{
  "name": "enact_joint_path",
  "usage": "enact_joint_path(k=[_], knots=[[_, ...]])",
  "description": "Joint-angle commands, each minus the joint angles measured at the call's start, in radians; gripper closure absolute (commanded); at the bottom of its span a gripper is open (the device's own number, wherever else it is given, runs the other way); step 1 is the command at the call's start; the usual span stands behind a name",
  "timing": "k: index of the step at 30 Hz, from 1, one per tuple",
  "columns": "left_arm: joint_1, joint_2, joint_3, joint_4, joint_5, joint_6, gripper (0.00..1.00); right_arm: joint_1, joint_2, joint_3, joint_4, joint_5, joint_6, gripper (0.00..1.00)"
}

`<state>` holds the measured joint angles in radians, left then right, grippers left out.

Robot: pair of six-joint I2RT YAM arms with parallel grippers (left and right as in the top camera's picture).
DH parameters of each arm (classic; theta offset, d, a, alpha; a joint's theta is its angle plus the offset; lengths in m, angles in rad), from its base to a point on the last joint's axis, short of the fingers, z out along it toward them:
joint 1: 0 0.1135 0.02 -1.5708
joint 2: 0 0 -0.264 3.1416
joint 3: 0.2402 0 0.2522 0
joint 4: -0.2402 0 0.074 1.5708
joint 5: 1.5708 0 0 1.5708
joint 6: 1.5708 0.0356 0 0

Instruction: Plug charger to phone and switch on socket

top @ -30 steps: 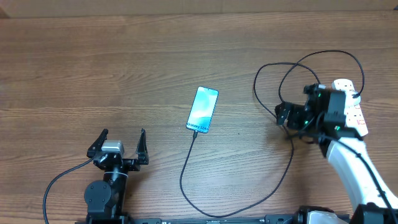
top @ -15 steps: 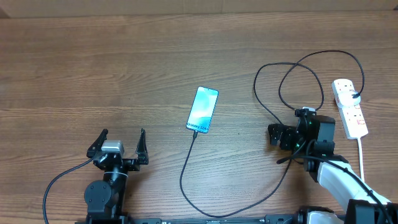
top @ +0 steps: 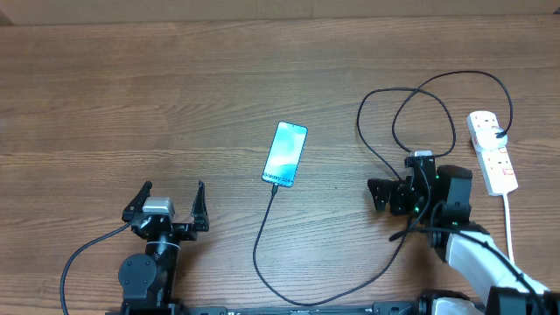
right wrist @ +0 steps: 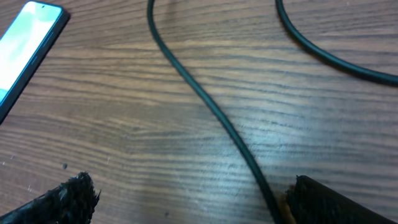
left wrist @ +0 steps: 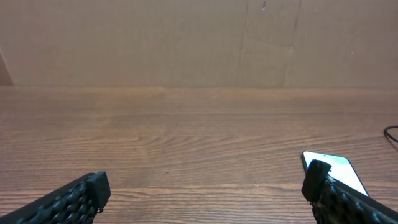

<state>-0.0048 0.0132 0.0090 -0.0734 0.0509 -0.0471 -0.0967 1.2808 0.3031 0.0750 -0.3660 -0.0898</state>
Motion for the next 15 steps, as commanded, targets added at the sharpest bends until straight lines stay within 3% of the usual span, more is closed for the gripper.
enact_joint_path(k=[1, 10, 15], knots=[[0.006, -0.008, -0.004, -0.002, -0.009, 0.025, 0.0, 0.002, -0.056, -0.06, 0.037, -0.021, -0.02, 0.0], [0.006, -0.008, -0.004, -0.001, -0.009, 0.025, 0.0, 0.002, -0.224, -0.274, 0.252, -0.021, -0.014, 0.0], [0.006, -0.008, -0.004, -0.002, -0.009, 0.025, 0.0, 0.002, -0.326, -0.296, 0.204, -0.017, -0.012, 0.0]])
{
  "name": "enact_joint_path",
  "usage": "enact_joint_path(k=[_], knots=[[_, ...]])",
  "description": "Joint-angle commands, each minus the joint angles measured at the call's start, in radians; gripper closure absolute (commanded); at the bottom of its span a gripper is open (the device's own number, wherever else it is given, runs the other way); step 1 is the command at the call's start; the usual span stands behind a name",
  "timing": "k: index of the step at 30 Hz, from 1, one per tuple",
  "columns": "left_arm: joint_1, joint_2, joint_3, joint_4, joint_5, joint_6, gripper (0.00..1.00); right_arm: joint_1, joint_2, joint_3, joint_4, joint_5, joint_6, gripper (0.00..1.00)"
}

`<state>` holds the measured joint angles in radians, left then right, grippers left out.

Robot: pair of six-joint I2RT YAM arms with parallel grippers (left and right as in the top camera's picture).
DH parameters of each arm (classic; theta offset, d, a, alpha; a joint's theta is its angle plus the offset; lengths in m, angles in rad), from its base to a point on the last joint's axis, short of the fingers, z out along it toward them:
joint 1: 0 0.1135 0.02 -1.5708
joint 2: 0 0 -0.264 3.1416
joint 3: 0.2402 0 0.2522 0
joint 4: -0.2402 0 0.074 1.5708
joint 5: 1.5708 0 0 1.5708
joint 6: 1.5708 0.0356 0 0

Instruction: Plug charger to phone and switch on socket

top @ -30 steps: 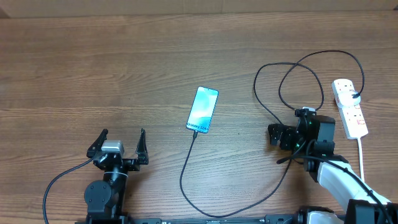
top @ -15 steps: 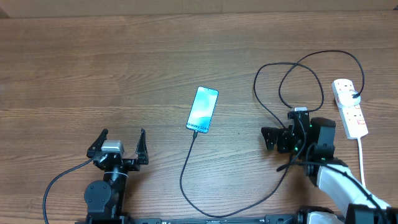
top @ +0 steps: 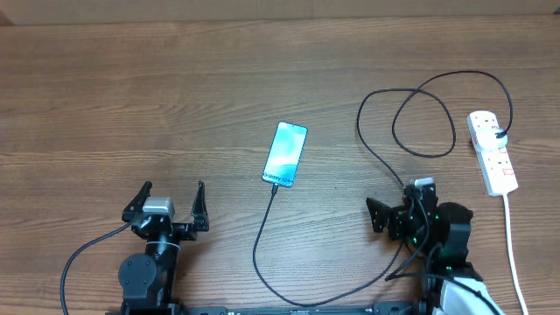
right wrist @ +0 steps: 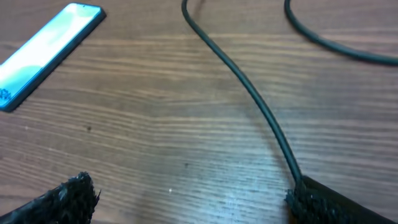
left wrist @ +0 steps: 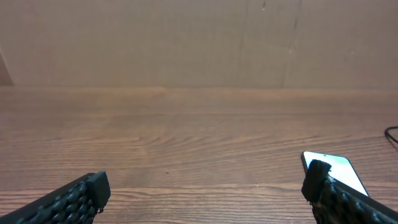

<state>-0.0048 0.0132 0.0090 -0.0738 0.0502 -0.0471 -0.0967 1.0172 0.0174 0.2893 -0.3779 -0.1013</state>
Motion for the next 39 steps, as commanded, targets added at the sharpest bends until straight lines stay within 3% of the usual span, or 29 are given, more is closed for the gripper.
enact_joint_path(k=[1, 17, 29, 39], knots=[[0.006, -0.008, -0.004, -0.001, -0.008, 0.025, 0.0, 0.002, -0.09, -0.01, -0.03, -0.005, -0.001, 0.0], [0.006, -0.008, -0.004, -0.001, -0.008, 0.026, 0.0, 0.003, -0.46, -0.01, -0.347, 0.009, 0.0, 0.0], [0.006, -0.008, -0.004, -0.001, -0.008, 0.025, 0.0, 0.148, -0.69, -0.009, -0.352, 0.082, -0.001, 0.0], [0.006, -0.008, -0.004, -0.001, -0.008, 0.025, 0.0, 0.158, -0.844, -0.009, -0.352, 0.085, 0.0, 0.0]])
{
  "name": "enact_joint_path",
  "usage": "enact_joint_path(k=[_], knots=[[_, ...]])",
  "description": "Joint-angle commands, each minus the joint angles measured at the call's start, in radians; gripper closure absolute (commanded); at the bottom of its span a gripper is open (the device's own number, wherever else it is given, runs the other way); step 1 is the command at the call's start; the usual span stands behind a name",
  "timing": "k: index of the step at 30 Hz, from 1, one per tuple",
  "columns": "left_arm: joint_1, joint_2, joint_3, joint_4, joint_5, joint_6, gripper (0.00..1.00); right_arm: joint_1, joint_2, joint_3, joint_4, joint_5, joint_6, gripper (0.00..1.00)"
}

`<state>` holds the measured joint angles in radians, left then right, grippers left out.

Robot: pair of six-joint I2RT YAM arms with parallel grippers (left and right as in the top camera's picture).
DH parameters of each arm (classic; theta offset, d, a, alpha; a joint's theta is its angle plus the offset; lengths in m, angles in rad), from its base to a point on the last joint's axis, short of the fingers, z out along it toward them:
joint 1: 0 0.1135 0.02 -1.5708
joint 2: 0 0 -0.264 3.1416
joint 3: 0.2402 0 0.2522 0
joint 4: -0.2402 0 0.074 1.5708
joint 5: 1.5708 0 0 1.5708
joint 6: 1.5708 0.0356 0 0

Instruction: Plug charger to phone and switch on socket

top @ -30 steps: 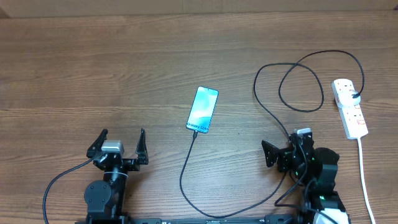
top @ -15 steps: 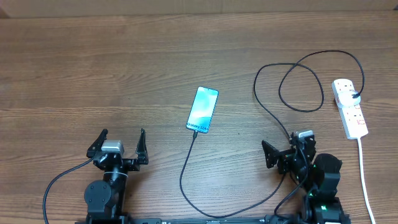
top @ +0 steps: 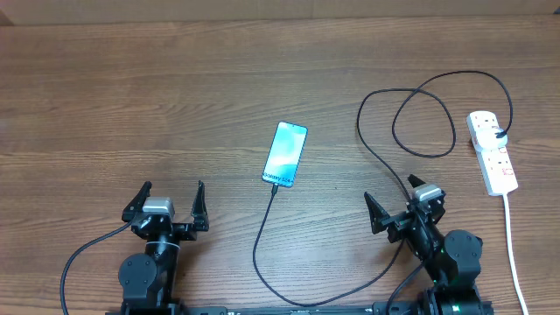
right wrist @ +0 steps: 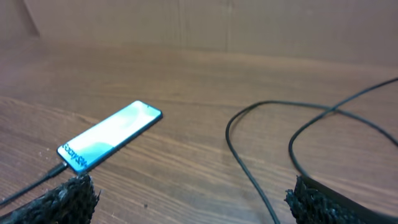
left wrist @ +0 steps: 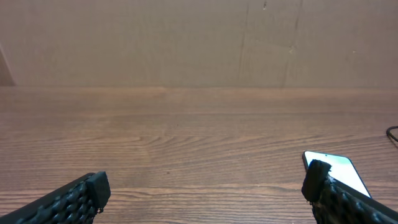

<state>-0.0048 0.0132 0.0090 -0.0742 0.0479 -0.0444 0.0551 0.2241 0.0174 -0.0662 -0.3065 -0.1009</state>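
Observation:
The phone (top: 285,154) lies face up in the middle of the table, screen lit, with the black charger cable (top: 262,229) plugged into its near end. That cable loops right to the white socket strip (top: 492,163) at the right edge. In the right wrist view the phone (right wrist: 110,134) is ahead to the left and the cable (right wrist: 252,168) runs between the fingers. My right gripper (top: 398,210) stands open near the front edge, holding nothing. My left gripper (top: 169,201) rests open at the front left, empty; the phone (left wrist: 336,169) shows by its right finger.
A white lead (top: 512,236) runs from the socket strip toward the front edge. Cable loops (top: 420,114) lie between the phone and the strip. A brown wall (left wrist: 199,43) bounds the far side of the wooden table (top: 131,96).
My right gripper has drawn back toward the front edge and tilted up, so the phone and far wall now show in its view. The left arm, phone and cable have not moved.
First my right gripper stood open low over the cable near the loops, right of the phone. Then it was further back toward the front edge. Now it sits at its base, level and open. The phone stayed lit with the cable in it throughout.

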Motion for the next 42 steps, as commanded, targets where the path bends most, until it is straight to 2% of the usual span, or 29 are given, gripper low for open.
enact_joint_path(k=[1, 10, 42], knots=[[0.006, -0.008, -0.004, -0.001, -0.006, 0.023, 0.0, 0.006, -0.069, -0.009, 0.003, 0.013, -0.001, 0.0], [0.006, -0.008, -0.004, 0.0, -0.006, 0.023, 0.0, 0.006, -0.223, -0.009, 0.004, 0.013, -0.001, 0.0], [0.006, -0.008, -0.004, -0.001, -0.006, 0.023, 0.0, 0.006, -0.222, -0.009, 0.008, 0.014, -0.001, 0.0]])
